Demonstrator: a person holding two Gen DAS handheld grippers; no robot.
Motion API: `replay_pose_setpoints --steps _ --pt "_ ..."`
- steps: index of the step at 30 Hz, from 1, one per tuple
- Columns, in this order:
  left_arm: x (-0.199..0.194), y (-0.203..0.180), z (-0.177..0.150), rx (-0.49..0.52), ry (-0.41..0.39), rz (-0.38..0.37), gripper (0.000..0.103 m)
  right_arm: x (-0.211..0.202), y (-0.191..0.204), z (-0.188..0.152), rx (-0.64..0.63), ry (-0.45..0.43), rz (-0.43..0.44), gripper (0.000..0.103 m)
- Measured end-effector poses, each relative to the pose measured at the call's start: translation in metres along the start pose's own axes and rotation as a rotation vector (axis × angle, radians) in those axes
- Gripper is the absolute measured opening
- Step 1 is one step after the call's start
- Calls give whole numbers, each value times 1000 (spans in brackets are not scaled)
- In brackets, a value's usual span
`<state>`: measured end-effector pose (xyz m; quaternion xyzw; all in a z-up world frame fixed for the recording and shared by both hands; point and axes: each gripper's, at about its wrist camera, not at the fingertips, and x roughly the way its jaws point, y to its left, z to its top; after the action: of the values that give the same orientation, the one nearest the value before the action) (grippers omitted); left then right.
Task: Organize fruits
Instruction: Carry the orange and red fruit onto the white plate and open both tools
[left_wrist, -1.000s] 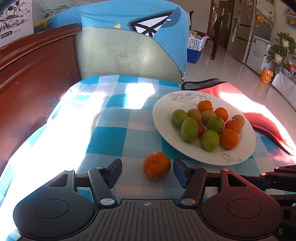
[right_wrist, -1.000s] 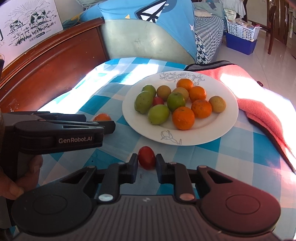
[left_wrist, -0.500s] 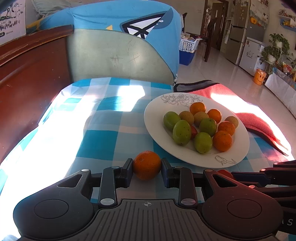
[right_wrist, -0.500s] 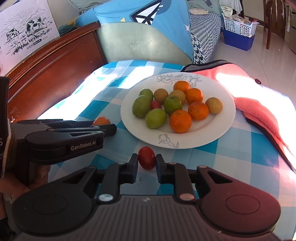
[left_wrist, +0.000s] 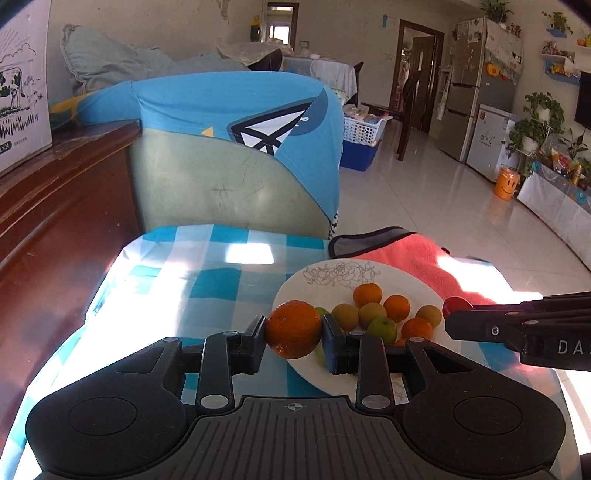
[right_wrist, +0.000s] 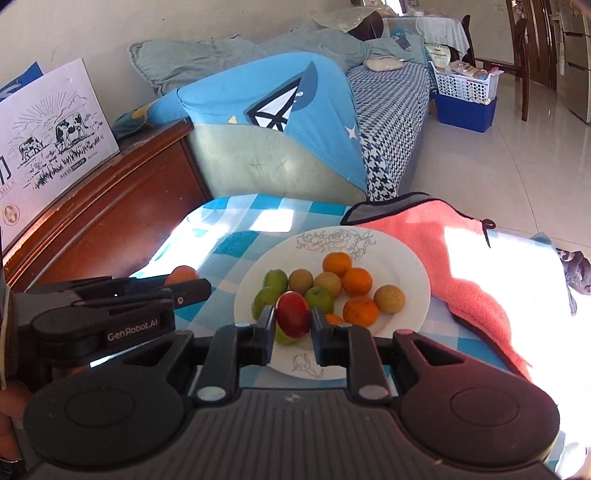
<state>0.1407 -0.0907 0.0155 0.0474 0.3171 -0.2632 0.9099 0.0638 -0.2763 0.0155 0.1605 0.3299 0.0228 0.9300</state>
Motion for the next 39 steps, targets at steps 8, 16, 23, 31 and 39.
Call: replay_pose_setpoints --steps 8,16,23,31,39 --pt "30 -1 21 5 6 -10 29 23 -39 28 82 -30 -47 20" --pt "61 2 33 0 18 -16 29 52 -47 33 84 -22 -65 20" --pt "87 -1 32 7 52 -26 29 74 -50 35 84 -3 -83 20" --pt "108 -7 33 -18 77 -43 29 96 -56 34 126 30 -87 20" --pt "106 -14 33 -11 60 -44 31 105 -63 31 186 44 -84 25"
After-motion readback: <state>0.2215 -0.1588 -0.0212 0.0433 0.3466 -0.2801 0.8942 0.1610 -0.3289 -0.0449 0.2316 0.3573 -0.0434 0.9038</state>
